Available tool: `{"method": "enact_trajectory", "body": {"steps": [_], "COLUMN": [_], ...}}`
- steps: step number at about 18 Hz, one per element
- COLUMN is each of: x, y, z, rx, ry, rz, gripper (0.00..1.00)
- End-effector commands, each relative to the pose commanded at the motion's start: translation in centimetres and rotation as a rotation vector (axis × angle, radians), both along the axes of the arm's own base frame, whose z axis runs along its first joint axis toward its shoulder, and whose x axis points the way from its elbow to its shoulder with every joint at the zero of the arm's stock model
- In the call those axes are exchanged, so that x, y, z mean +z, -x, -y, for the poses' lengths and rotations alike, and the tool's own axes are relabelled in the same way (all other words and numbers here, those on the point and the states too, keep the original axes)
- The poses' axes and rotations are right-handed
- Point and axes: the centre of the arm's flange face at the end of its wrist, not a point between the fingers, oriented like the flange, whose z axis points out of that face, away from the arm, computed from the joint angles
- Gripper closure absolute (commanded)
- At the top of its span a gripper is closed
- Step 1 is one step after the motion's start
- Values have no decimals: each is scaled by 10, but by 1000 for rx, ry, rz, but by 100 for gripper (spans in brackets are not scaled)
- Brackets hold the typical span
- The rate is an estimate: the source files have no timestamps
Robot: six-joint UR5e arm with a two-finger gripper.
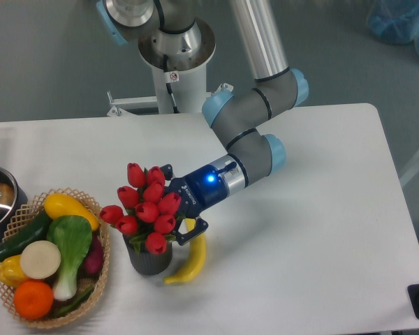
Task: Insert the flowers into the vase
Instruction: 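Push the tulip bunch further down into the vase, then open the gripper to release the tulips in the vase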
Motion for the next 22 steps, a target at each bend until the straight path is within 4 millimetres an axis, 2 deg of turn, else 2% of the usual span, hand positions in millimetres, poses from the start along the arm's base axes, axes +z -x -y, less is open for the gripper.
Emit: {"method": "enact_trajectory", "body": {"steps": [3, 7, 9, 22], "x": [0, -2, -1, -5], "y": [0, -1, -1, -2], "z": [0, 1, 2, 5], "rx": [0, 1, 2, -5], "ry": [0, 0, -2, 53], "rz": [2, 0, -3, -41], "gripper": [15, 8, 0, 0]}}
